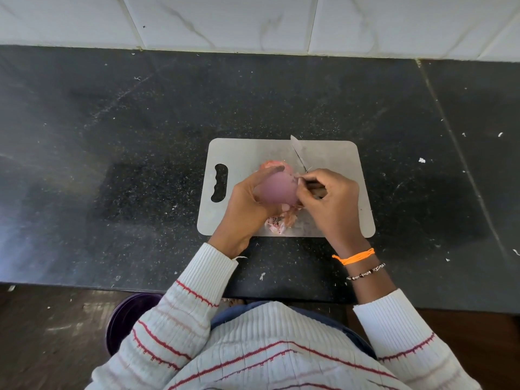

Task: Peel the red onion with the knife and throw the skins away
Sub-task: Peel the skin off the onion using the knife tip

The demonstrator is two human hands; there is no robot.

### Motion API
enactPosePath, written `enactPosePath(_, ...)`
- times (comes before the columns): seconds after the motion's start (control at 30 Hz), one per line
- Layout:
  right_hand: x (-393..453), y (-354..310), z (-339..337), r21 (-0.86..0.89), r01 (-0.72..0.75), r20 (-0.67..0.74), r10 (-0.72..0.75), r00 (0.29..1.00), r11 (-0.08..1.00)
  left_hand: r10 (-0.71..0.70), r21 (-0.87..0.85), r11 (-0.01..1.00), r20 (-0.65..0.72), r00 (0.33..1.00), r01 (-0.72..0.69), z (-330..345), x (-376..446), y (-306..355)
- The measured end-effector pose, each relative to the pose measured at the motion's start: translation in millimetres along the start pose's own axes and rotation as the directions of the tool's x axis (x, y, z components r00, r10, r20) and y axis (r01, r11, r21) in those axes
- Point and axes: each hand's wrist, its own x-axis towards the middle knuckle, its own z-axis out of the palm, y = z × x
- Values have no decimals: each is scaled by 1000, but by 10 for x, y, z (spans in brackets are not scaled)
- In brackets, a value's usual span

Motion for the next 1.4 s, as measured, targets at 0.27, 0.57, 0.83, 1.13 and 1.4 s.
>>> enactPosePath(0.27, -12, -28, 32, 132, -102, 4, 102, 995, 986, -16, 33, 999, -10, 1000, 16, -12, 3, 41)
enactPosePath(0.57, -33, -54, 37, 159, -121, 1, 123, 992, 980, 31, 116, 993, -27, 999, -28, -6, 13, 21)
enactPosePath(0.83, -15, -113, 55, 198, -235, 14, 237, 971, 952, 83, 206, 976, -63, 994, -69, -24, 33, -17)
enactPosePath(1.13, 3, -112, 53, 95, -216, 8, 216, 976, 972, 76, 257, 965, -83, 994, -53, -7, 44, -41)
enactPosePath(1.4, -16, -122, 52, 137, -233, 1, 235, 972, 963, 66, 256, 966, -76, 995, -45, 0, 53, -40)
